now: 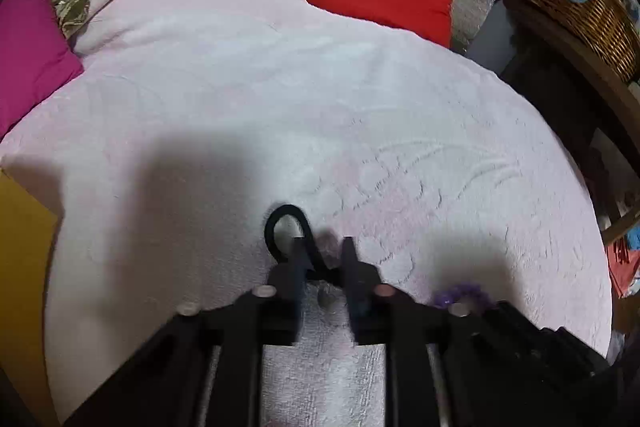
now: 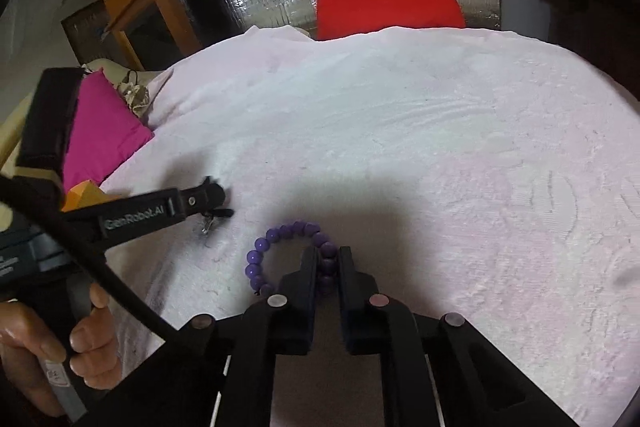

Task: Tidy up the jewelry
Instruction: 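Grasp the purple bead bracelet with the right tool while the left tool grasps the black hair tie, then lift the black hair tie with the left tool while the right tool holds the purple bracelet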

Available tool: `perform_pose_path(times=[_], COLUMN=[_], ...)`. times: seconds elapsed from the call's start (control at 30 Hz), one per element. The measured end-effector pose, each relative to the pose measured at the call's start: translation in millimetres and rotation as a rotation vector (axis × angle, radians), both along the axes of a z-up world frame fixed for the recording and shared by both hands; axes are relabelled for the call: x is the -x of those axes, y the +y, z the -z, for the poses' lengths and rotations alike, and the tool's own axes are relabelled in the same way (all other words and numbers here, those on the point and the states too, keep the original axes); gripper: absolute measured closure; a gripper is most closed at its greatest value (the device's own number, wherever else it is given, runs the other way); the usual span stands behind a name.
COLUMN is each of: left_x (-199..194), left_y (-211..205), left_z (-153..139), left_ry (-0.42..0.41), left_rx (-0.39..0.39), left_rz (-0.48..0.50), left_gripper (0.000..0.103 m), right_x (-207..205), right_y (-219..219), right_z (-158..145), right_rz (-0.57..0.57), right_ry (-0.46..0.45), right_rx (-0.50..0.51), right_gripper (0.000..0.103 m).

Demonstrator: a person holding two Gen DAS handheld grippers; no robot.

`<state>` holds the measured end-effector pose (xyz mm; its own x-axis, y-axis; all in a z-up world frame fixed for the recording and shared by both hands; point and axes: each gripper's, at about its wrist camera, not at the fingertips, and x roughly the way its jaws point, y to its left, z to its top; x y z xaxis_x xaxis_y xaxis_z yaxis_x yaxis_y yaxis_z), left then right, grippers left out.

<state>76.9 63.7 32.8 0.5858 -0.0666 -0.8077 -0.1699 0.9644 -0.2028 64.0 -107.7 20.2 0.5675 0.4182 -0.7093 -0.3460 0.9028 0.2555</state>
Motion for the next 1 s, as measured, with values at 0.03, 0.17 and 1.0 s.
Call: perform_pose_path(times=[0.03, 0.17, 1.0], left_x=[0, 7, 114], left_y=[-2, -7, -72], left_z=[1, -3, -15], left_ry=[0.001, -0.014, 0.030], left_rx=[-0.006, -0.028, -0.051], left_rz=[0.005, 0.026, 0.319], left_gripper=[0.094, 0.097, 0.098], right_x=[1, 2, 48], right_y=[-2, -16, -64], right_z=[0, -2, -13], right_rz=[0.003, 0.020, -0.044], right_ry=[0.000, 0.003, 0.058], right_rx=[0.005, 0.023, 0.033], right_gripper=[0.093, 0.093, 0.093])
